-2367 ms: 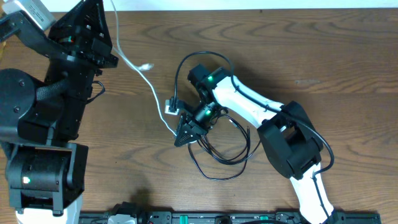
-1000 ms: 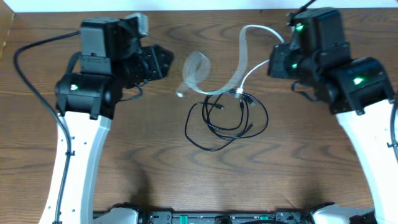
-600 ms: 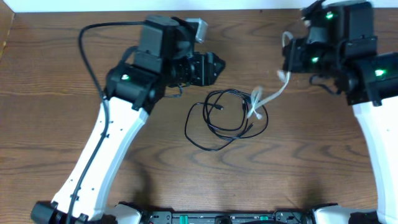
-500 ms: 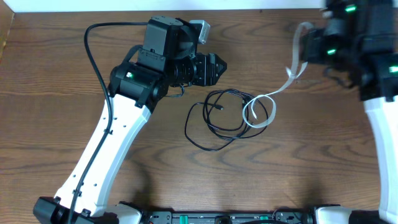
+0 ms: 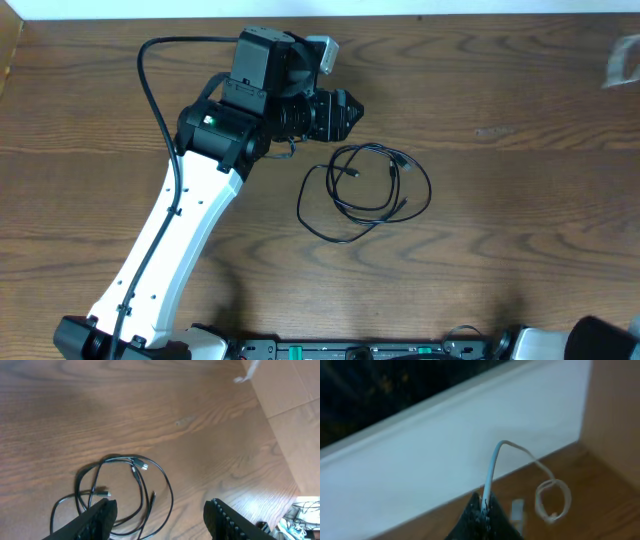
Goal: Untangle cables
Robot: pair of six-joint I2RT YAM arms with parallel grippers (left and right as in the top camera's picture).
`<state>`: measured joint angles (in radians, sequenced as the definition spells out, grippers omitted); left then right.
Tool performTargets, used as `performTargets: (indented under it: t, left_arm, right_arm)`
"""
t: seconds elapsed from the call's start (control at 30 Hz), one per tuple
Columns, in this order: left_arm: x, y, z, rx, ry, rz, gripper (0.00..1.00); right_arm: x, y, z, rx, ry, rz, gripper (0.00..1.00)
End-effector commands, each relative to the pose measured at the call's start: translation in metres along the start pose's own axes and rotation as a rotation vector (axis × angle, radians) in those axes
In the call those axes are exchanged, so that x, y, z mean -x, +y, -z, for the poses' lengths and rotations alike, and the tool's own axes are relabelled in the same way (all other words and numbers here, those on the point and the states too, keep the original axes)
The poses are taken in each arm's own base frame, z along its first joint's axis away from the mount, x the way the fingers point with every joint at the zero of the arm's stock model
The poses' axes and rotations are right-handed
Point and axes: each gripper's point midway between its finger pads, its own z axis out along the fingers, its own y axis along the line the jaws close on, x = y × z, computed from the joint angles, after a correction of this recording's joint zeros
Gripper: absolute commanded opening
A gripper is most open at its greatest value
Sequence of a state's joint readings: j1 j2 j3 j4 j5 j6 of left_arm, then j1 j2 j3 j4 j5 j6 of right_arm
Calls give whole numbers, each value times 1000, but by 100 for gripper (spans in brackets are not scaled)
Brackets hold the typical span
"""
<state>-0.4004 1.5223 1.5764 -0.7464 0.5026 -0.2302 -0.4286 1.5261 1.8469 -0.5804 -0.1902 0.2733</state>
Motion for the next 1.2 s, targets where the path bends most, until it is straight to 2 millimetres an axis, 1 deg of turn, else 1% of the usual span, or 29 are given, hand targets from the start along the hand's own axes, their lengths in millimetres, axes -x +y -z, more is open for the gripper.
performTargets:
  t: [0.0, 0.07, 0.1, 0.13, 0.17, 0.2, 0.3, 0.37, 0.5, 0.6, 0.63, 0.67, 0.7, 0.73, 0.77, 0.87, 0.93, 1.0, 1.07, 1.1, 1.17]
  left_arm:
    - [-1, -2, 5, 0, 2, -18, 61]
    - [-3, -1, 4, 2, 10, -14, 61]
    - [-4, 0, 3, 3, 15, -11, 61]
    - [-7, 1, 3, 6, 23, -7, 61]
    - [-8, 2, 3, 8, 30, -4, 61]
    - [-11, 2, 3, 11, 41, 1, 61]
    - [-13, 3, 3, 14, 49, 6, 61]
    - [-13, 3, 3, 13, 48, 5, 61]
    - [-13, 3, 3, 13, 49, 5, 61]
    - [-14, 3, 3, 14, 51, 6, 61]
    - [-14, 3, 3, 15, 51, 6, 61]
    - [-14, 3, 3, 14, 51, 6, 61]
    - [-14, 3, 3, 14, 51, 6, 61]
    - [-14, 3, 3, 14, 51, 1, 61]
    - [-14, 3, 3, 14, 52, -6, 61]
    - [-15, 4, 2, 15, 57, -17, 61]
    - [-17, 4, 3, 17, 62, -24, 61]
    - [-18, 7, 2, 29, 67, -27, 61]
    - [-19, 13, 1, 61, 72, -22, 61]
    - [-22, 18, -2, 82, 84, -15, 61]
    - [-26, 25, -7, 103, 108, -3, 61]
  right_arm:
    - [1, -42, -38, -111, -27, 1, 1]
    - [1, -70, -61, -195, -61, -2, 1]
    - [-3, -83, -75, -226, -67, -9, 1]
    - [-9, -92, -86, -240, -62, -19, 1]
    - [-20, -103, -100, -250, -44, -35, 1]
    - [-40, -113, -118, -246, 0, -69, 1]
    - [-80, -118, -149, -196, 100, -91, 1]
    - [-103, -125, -165, -197, 148, -100, 1]
    - [-141, -146, -184, -237, 222, -116, 1]
    - [-149, -155, -187, -251, 236, -146, 1]
    - [-150, -157, -186, -256, 238, -162, 4]
    - [-150, -157, -186, -254, 239, -166, 18]
    - [-149, -157, -184, -248, 241, -173, 46]
    - [-149, -158, -181, -252, 250, -183, 80]
    - [-151, -159, -179, -259, 259, -195, 99]
    - [-161, -163, -164, -288, 325, -247, 99]
    - [-169, -159, -154, -277, 378, -269, 99]
    - [-175, -148, -144, -240, 434, -294, 99]
    - [-180, -138, -134, -206, 485, -301, 99]
    - [-187, -128, -123, -181, 539, -323, 99]
    - [-197, -113, -110, -131, 612, -346, 99]
